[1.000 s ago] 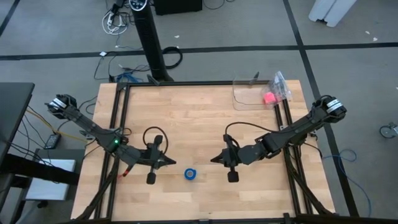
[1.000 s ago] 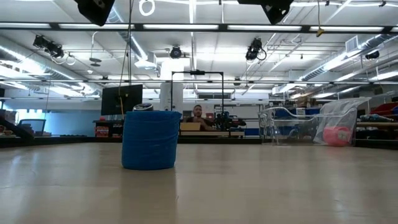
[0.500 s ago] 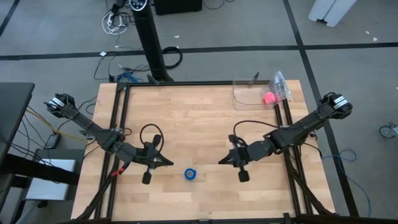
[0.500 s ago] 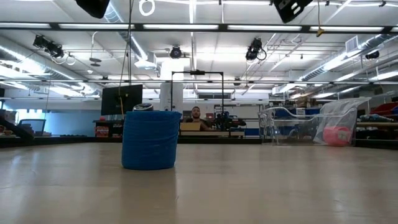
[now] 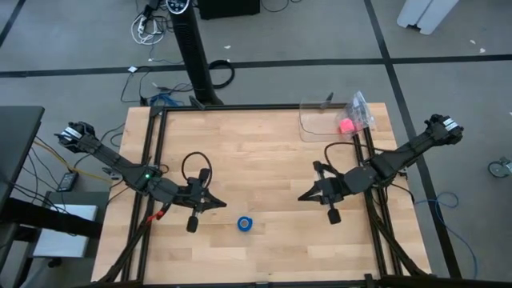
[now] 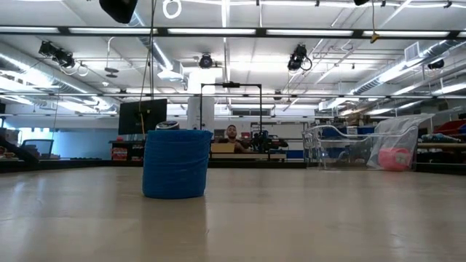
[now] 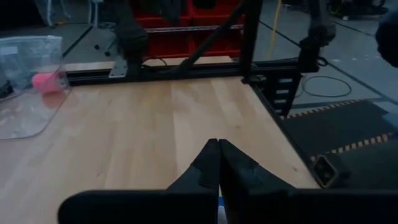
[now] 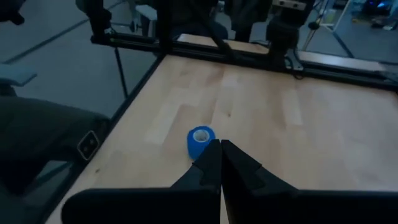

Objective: Roll bandage
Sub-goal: Move the blue bandage to the top

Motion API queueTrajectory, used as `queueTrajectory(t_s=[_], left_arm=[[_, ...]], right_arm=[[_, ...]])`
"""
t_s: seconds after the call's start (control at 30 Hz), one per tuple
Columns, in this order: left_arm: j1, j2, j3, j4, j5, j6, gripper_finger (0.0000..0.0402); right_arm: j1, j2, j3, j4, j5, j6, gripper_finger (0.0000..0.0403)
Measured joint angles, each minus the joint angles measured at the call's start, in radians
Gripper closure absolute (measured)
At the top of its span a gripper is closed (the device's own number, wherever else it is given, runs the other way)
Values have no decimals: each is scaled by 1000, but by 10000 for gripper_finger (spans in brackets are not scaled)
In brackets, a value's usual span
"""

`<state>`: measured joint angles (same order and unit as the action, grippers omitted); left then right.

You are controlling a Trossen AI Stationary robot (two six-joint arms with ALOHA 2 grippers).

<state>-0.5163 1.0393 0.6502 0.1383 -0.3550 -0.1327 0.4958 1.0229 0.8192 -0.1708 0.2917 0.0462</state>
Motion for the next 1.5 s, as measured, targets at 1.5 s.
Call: queueTrajectory(t_s=[1.5], left_arm=[[119,150,-1,352,309,230,394]], right_arm=[[47,-77,-311,371,27,-22,402]])
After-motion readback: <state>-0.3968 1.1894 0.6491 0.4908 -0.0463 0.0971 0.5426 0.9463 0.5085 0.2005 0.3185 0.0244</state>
